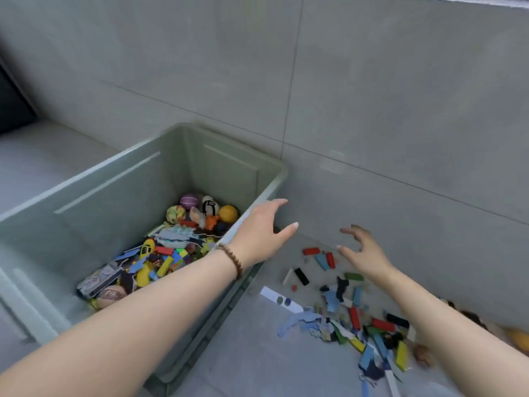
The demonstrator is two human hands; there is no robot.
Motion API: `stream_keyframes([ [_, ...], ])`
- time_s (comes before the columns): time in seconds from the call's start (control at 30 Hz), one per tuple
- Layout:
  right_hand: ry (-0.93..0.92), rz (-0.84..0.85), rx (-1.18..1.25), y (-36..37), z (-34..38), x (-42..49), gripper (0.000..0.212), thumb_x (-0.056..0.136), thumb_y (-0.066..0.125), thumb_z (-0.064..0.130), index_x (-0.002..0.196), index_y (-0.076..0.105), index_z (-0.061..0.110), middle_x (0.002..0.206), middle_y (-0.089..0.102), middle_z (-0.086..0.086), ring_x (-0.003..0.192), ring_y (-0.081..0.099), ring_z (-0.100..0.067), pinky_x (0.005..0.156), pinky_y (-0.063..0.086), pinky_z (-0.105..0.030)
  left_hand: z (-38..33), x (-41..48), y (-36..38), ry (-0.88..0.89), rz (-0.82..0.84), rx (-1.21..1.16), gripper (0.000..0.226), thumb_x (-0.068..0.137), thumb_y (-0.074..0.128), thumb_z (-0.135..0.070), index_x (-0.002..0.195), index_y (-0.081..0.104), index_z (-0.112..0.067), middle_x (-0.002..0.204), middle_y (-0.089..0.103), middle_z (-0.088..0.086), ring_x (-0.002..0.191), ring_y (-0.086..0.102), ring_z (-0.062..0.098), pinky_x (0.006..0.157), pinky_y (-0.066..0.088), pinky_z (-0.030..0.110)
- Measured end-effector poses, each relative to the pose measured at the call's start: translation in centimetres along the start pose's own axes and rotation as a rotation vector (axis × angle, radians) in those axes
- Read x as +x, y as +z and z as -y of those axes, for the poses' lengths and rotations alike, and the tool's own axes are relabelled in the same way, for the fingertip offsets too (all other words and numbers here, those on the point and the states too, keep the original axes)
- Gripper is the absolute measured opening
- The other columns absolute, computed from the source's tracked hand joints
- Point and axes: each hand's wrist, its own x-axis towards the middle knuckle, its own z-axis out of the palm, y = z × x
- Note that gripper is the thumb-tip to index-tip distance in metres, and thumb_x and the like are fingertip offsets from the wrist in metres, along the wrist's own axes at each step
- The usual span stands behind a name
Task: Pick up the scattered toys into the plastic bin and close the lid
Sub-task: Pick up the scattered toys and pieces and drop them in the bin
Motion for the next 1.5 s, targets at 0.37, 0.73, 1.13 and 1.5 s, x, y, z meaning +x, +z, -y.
stream_keyframes([
  [0.37,0.126,0.303,0.144,7.7,-11.0,3.4,0.037,0.082,0.071,0.020,0.117,0.059,0.022,0.125,0.053,0.004,0.111,0.051,-0.011,0.084,0.040,-0.019,9.9,-0.4,13.5,-0.532,0.326,-0.031,0.059,0.090,0.058,-0.035,0.141,0.037,-0.015,0.143,0.044,0.004,0.127,0.047,0.018,0.103,0.038,0.024],
  [0.73,-0.120,0.447,-0.043,16.4,-12.2,4.6,0.038,0.074,0.078,0.020,0.109,0.063,0.022,0.116,0.046,0.006,0.104,0.054,-0.011,0.091,0.044,-0.019,15.4,-6.6,15.5,-0.737,0.238,-0.169,0.055,0.088,0.062,-0.030,0.139,0.042,-0.020,0.139,0.050,0.000,0.122,0.051,0.011,0.102,0.038,0.018],
  [1.13,-0.226,0.318,-0.140,19.6,-13.2,4.1,0.019,0.084,0.063,0.005,0.101,0.068,0.011,0.097,0.045,0.009,0.092,0.048,-0.012,0.071,0.031,0.003,16.2,-6.1,17.7,-0.611,0.084,-0.014,0.051,0.093,0.053,-0.026,0.142,0.039,-0.024,0.136,0.053,-0.004,0.120,0.053,0.013,0.096,0.042,0.020],
  [1.5,0.034,0.166,0.231,16.3,-13.5,-0.5,0.012,0.081,0.070,0.009,0.086,0.069,0.020,0.087,0.060,0.009,0.077,0.055,-0.009,0.067,0.044,-0.009,16.1,-5.3,19.6,-0.512,0.121,0.362,0.019,0.090,0.046,-0.007,0.104,0.058,-0.007,0.112,0.061,0.009,0.097,0.059,0.024,0.066,0.035,0.023],
])
